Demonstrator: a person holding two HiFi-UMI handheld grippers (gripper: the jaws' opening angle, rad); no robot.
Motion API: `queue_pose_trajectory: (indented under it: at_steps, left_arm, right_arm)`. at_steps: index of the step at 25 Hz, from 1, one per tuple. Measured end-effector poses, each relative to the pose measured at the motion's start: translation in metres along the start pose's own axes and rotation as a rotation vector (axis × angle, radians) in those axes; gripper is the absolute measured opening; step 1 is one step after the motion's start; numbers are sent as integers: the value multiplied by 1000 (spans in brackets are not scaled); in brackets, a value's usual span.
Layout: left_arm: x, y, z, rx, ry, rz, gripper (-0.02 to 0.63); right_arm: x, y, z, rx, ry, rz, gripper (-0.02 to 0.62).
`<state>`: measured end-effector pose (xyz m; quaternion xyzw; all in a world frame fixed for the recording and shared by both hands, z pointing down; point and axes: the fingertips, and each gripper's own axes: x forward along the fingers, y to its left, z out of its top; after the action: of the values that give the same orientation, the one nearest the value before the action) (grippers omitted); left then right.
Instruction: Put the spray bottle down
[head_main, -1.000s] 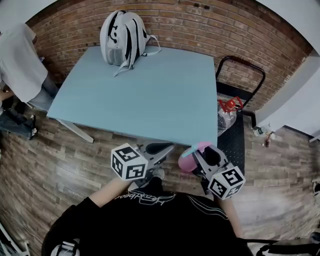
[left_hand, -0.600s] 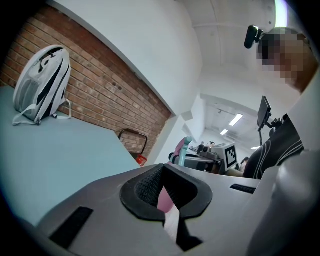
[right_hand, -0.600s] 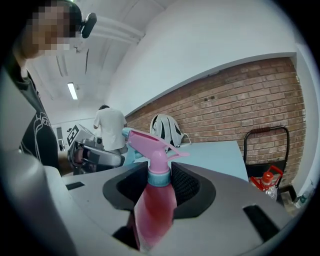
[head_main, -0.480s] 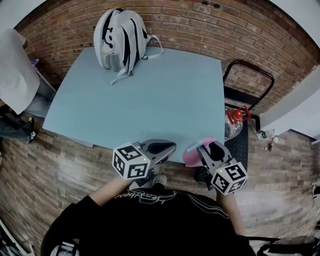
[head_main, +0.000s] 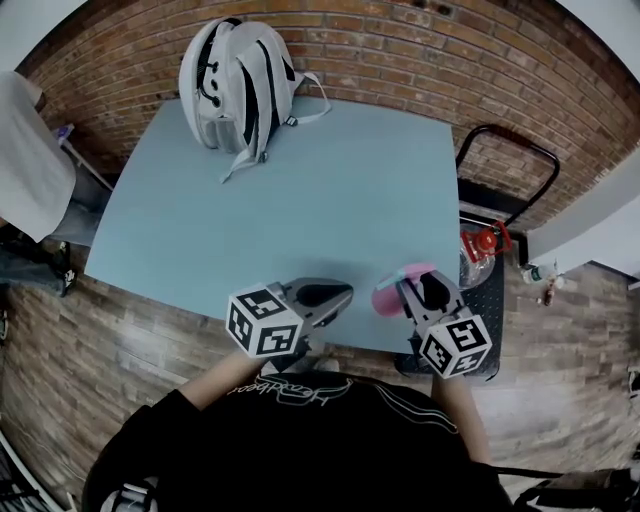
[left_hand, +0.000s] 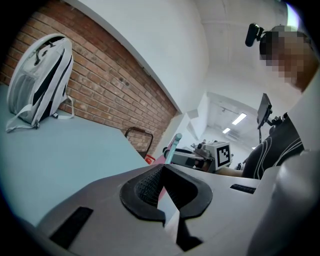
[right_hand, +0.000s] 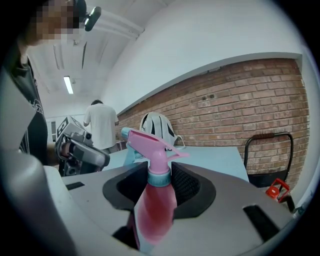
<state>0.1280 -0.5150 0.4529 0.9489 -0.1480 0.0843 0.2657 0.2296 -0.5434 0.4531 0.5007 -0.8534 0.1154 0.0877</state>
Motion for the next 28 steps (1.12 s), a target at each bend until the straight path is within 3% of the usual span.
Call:
queue_pose_trajectory:
  at_steps: [11,28]
  left_arm:
    - [16,39,9,0,22,-3,8]
    - [25,48,8,-13,20,-33,8]
  right_arm:
    - [51,-25,-24,-53,34,-31,140]
    - [55,-21,-52,-127,55,-40,140]
